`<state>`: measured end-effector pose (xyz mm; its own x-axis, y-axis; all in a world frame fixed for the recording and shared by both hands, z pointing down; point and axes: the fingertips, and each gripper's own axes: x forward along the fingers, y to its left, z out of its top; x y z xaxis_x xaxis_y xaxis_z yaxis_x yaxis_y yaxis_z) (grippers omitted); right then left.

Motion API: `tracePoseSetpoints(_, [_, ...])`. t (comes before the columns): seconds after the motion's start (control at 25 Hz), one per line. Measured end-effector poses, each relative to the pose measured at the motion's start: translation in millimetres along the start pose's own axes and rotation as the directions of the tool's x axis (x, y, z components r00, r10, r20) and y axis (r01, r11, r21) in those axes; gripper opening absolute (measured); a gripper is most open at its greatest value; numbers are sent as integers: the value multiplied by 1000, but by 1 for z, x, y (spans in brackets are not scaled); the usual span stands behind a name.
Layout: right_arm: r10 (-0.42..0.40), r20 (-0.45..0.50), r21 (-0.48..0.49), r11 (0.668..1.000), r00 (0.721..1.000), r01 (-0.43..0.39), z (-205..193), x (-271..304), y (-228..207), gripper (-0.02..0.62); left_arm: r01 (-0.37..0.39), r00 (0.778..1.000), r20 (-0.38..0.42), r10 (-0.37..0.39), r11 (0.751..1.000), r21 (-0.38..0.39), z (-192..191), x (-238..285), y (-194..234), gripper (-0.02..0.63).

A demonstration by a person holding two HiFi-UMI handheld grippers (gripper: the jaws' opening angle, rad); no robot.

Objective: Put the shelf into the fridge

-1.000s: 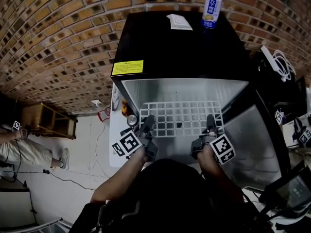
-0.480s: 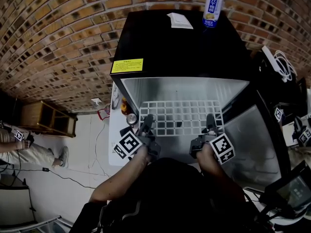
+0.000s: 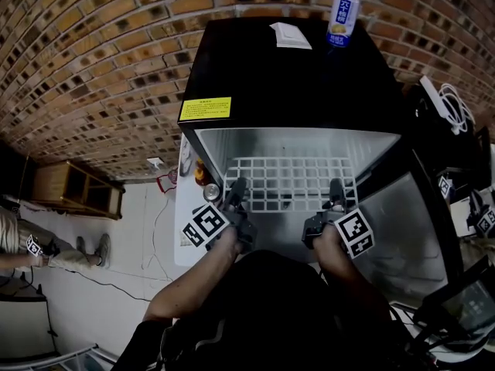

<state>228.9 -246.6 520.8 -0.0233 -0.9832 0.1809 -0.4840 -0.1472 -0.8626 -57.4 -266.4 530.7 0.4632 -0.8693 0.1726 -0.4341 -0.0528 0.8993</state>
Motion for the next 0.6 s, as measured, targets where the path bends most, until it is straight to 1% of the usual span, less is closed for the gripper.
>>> tracePoseSetpoints(0.28, [-17,3,-14,1000,1000,17,1,9,2,109,-45,999,9,45,999,-11,5,6,3,167])
tracePoseSetpoints(0.36, [-16,7,-18,1000,1000,16,2,9,3,110,-57,998,10,57,998,-27,5,6,2,176])
tracePoseSetpoints(0.44, [-14,8,-14,1000,1000,15,2,10,3,110,-41,999,22,43,997,-63,3,5,1,172])
tracePoseSetpoints(0.52, [-13,8,-6,1000,1000,13,2,11,2,110,0,999,43,5,995,-101,1,3,-2,137])
tracePoseSetpoints(0.6, [-14,12,-2,1000,1000,14,3,12,1,110,27,998,57,-20,993,-113,-1,3,-4,116])
